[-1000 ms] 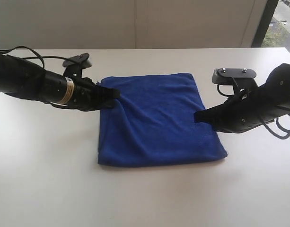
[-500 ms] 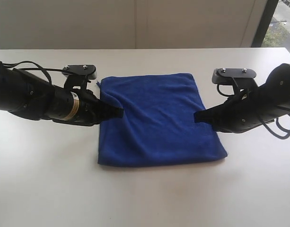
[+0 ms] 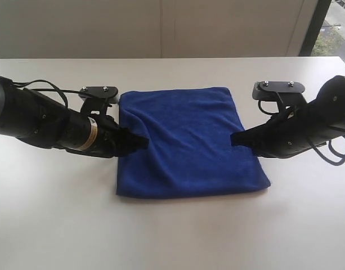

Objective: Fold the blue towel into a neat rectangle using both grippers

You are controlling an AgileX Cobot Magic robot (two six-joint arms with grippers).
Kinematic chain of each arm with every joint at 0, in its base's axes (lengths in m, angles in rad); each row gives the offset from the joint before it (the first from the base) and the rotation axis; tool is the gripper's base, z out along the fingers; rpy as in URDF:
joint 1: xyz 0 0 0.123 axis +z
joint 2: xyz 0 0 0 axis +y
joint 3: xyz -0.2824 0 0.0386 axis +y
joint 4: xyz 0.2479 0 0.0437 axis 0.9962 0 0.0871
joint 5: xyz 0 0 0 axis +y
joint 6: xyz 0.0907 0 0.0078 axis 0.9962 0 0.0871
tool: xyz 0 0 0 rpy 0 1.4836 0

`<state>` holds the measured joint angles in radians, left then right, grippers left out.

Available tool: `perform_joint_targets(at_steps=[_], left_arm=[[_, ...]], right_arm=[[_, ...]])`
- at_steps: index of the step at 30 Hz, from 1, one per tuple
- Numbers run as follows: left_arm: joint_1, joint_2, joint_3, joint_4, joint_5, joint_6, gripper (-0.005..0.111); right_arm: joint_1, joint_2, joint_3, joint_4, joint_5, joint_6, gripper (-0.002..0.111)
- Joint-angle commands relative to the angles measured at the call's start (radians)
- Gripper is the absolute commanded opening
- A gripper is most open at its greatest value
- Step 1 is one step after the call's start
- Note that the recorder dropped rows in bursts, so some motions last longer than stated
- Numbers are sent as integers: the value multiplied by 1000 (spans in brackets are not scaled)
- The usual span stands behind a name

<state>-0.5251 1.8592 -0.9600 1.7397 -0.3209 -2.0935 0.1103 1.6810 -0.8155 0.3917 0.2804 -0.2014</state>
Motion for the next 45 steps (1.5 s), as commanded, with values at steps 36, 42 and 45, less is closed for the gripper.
perform_joint_targets(at_steps=[36,42,45], left_arm=[[-5,-47,14,5,-43,-20,0],[-5,-49,78,5,-3,-20,0],[-5,-54,113,2,6,-20,0]], right_arm=[[0,-2,-1,-7,0,-5,0],[0,-2,-1,-7,0,-5,0],[0,-2,-1,-7,-4,-5,0]])
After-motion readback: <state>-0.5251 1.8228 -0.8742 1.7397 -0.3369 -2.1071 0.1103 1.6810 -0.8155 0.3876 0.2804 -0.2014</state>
